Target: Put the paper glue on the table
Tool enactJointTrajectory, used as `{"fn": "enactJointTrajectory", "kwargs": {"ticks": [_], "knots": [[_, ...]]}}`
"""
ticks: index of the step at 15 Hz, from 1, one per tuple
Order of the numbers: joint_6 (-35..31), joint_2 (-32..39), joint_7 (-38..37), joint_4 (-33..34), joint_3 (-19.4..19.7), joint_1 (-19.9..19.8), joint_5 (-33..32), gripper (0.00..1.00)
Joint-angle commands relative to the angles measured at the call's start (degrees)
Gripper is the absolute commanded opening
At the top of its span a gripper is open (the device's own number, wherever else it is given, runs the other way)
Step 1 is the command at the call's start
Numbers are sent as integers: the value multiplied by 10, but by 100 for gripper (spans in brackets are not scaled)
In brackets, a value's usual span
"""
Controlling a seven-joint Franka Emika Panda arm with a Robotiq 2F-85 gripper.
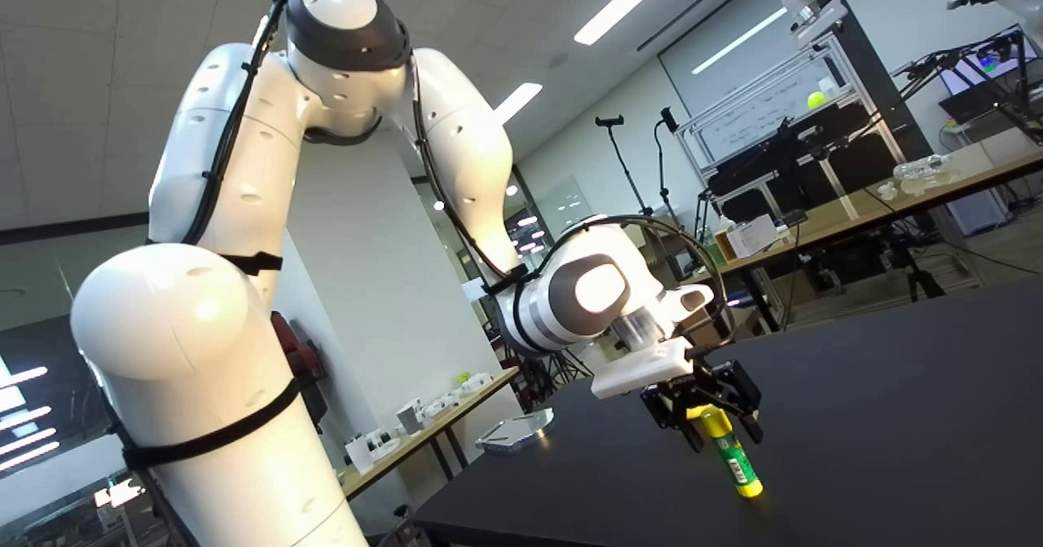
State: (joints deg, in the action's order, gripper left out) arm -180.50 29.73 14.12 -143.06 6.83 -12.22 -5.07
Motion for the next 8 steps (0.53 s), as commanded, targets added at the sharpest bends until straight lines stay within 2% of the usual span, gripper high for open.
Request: {"fn": "enactJointTrajectory", "kwargs": {"ticks": [1, 5, 6, 8], "knots": [[9, -38, 5, -11, -10, -26, -14, 100], [34, -97, 25, -30, -64, -84, -13, 100], [15, -51, 11, -6, -38, -51, -12, 100], [27, -74, 21, -13, -53, -70, -8, 100]]}}
